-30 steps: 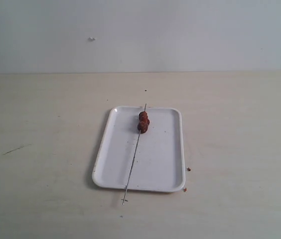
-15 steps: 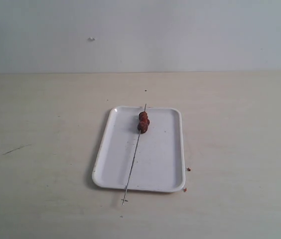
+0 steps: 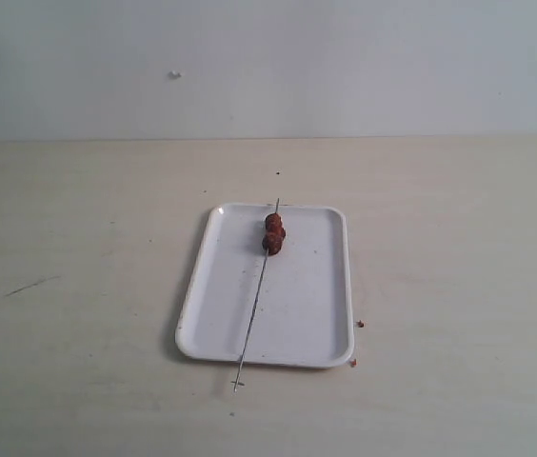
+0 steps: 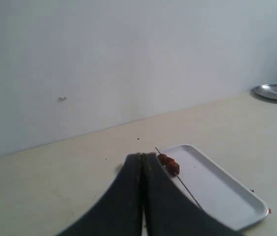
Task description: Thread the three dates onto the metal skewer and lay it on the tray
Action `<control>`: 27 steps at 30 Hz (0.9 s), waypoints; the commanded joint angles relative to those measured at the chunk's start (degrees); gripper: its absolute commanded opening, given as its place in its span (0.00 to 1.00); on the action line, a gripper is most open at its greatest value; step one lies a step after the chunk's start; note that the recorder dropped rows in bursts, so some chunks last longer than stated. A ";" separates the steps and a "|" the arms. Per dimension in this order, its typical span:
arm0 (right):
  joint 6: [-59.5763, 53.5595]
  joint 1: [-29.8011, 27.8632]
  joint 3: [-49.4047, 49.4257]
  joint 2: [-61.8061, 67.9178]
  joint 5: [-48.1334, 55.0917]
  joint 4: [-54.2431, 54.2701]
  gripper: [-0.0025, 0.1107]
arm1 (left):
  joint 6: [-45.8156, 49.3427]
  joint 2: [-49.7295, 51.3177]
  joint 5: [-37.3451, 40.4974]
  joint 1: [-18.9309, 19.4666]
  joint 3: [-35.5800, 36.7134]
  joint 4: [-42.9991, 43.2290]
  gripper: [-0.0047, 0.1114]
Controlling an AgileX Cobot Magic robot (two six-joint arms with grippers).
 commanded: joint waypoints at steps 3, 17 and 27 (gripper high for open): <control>-0.55 -6.48 7.63 -13.30 -0.55 -0.17 0.02 | -0.33 -0.45 -0.20 -0.02 0.17 -0.43 0.04; -0.53 -9.87 14.52 -28.05 -6.69 0.06 0.02 | -0.33 -0.45 -0.20 -0.02 0.17 -0.43 0.04; 1.07 -9.87 14.52 -28.05 -0.17 0.23 0.02 | -0.33 -0.45 -0.20 -0.02 0.17 -0.43 0.04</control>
